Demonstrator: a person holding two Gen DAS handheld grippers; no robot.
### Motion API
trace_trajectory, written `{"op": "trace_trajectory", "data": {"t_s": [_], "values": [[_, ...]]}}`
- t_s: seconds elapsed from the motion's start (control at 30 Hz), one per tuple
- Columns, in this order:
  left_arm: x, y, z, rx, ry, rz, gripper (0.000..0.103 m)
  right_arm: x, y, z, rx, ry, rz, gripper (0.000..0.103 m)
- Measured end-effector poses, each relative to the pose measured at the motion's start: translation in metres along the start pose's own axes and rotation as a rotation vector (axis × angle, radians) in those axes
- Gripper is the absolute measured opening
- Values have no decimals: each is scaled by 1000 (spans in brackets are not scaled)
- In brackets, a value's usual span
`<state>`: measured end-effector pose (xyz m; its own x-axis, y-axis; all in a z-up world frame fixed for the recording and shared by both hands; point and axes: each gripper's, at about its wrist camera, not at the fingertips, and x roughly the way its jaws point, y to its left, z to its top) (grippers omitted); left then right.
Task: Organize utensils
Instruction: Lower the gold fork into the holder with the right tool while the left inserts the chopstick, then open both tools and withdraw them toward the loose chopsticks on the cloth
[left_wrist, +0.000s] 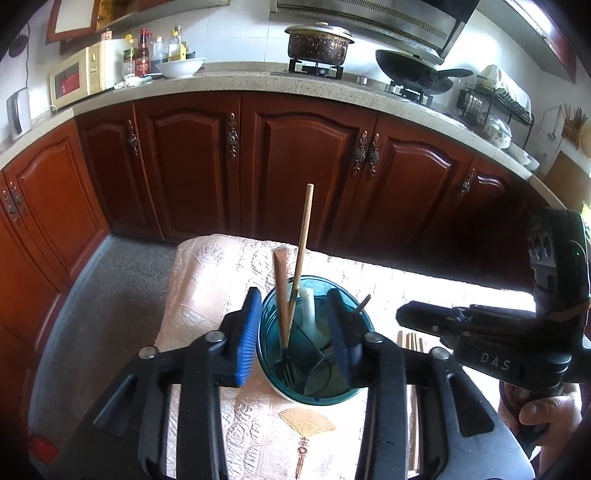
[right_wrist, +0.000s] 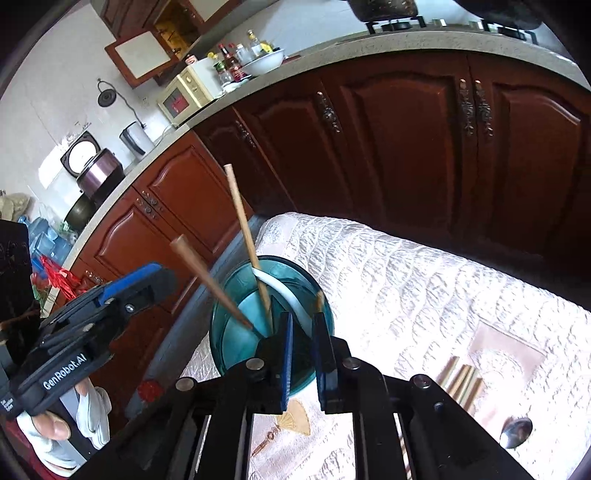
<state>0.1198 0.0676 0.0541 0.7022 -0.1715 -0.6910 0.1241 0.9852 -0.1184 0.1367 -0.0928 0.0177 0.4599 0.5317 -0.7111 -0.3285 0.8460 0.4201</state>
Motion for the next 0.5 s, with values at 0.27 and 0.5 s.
{"op": "trace_trajectory", "data": {"t_s": [0.27, 0.5], "values": [[-20, -16, -9, 14, -44, 24, 50, -42, 2, -24, -2, -78, -58, 28], [-37, -46, -22, 53, -78, 21, 53, -83, 6, -44, 9, -153, -121, 38]]}}
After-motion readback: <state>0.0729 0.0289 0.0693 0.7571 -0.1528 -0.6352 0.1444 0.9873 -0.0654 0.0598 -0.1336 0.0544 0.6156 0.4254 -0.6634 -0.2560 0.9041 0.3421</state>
